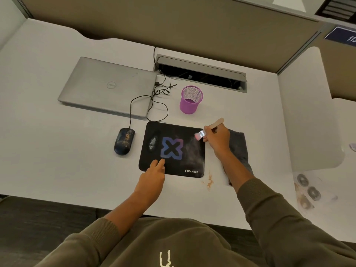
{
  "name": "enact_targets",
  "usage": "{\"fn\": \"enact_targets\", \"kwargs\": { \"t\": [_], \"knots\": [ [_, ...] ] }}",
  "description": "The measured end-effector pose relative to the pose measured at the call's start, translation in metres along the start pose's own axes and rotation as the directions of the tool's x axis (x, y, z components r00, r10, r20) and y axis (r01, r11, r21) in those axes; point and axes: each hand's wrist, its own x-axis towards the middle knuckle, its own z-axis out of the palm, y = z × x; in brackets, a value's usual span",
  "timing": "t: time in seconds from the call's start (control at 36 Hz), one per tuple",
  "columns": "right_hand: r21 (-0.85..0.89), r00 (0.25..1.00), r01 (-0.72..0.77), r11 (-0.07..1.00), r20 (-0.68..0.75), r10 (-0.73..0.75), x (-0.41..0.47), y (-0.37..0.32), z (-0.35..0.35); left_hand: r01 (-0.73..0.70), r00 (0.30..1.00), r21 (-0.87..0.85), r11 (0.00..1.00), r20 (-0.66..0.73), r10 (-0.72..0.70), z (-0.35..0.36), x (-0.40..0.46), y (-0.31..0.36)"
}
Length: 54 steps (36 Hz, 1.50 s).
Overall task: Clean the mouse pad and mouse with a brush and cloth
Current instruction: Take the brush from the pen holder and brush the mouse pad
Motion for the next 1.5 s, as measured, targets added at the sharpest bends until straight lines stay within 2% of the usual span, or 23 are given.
{"fn": "enact_targets", "kwargs": {
  "t": [0.06,0.17,0.25,0.36,0.47,0.56,0.58,0.67,0.69,0.78,0.81,0.89,0.92,1.0,1.11,1.22,1.33,1.44,1.5],
  "knots": [
    [-0.027,0.997,0.009,1.000,0.075,-0.007,-0.002,-0.001,0.002,0.015,1.000,-0.014,1.000,0.005,-0.015,0.000,0.001,0.000],
    [0.000,1.000,-0.015,1.000,-0.017,0.015,-0.002,-0.002,0.003,-0.001,1.000,0.003,1.000,-0.008,0.001,0.001,0.001,-0.001],
    [-0.029,0.991,0.024,0.999,0.135,-0.020,-0.008,-0.001,0.006,0.001,1.000,-0.013,1.000,-0.012,-0.001,0.001,0.000,-0.002],
    [-0.005,0.999,0.034,0.999,0.036,-0.034,-0.010,-0.001,0.006,-0.001,1.000,-0.001,1.000,-0.011,0.001,0.001,0.000,-0.001],
    [-0.056,0.979,0.058,0.997,0.197,-0.046,-0.014,0.000,0.010,0.023,1.000,-0.017,1.000,0.000,-0.023,-0.003,0.000,0.002],
    [-0.027,0.996,0.058,0.998,0.063,-0.056,-0.014,0.000,0.009,0.032,0.999,-0.038,0.999,0.000,-0.032,-0.003,0.000,0.004],
    [-0.027,0.997,0.053,0.998,0.062,-0.052,-0.014,0.000,0.010,0.035,0.999,-0.041,0.999,0.001,-0.035,-0.003,0.000,0.004],
    [-0.097,0.973,0.059,0.994,0.227,-0.036,-0.016,-0.001,0.014,0.026,1.000,-0.029,0.999,0.002,-0.026,-0.003,-0.001,0.004],
    [-0.101,0.972,0.059,0.993,0.234,-0.034,-0.017,-0.002,0.014,0.022,1.000,-0.022,1.000,0.001,-0.022,-0.003,-0.001,0.003],
    [-0.063,0.994,0.055,0.996,0.095,-0.049,-0.017,-0.001,0.013,0.041,0.999,-0.035,0.999,-0.005,-0.041,-0.003,-0.001,0.004],
    [-0.071,0.994,0.061,0.996,0.099,-0.054,-0.018,0.000,0.014,0.048,0.999,-0.036,0.998,-0.004,-0.048,-0.003,-0.001,0.004],
    [-0.162,0.962,0.090,0.983,0.269,-0.044,-0.024,0.000,0.019,0.039,0.999,-0.019,0.999,0.005,-0.039,-0.003,-0.001,0.005],
    [-0.164,0.963,0.091,0.982,0.264,-0.045,-0.024,0.000,0.019,0.040,0.999,-0.026,0.999,0.005,-0.040,-0.003,-0.001,0.005],
    [-0.096,0.990,0.077,0.992,0.127,-0.065,-0.023,0.001,0.017,0.031,1.000,-0.027,0.999,-0.002,-0.031,-0.003,-0.002,0.004],
    [-0.177,0.965,0.104,0.979,0.257,-0.056,-0.027,0.003,0.017,0.029,1.000,-0.055,0.998,-0.009,-0.030,0.000,-0.001,0.001],
    [-0.095,0.992,0.070,0.993,0.112,-0.060,-0.026,0.006,0.012,0.006,1.000,-0.034,0.999,-0.015,-0.006,0.002,-0.001,-0.001],
    [-0.168,0.956,0.108,0.980,0.289,-0.056,-0.031,0.006,0.013,0.008,1.000,-0.022,1.000,-0.014,-0.009,0.003,0.000,-0.003],
    [-0.099,0.989,0.086,0.991,0.126,-0.074,-0.028,0.007,0.009,-0.003,1.000,-0.004,1.000,-0.018,0.003,0.004,0.000,-0.004],
    [-0.136,0.971,0.112,0.984,0.227,-0.079,-0.030,0.007,0.008,-0.005,1.000,0.000,1.000,-0.016,0.005,0.004,-0.001,-0.004]
  ]
}}
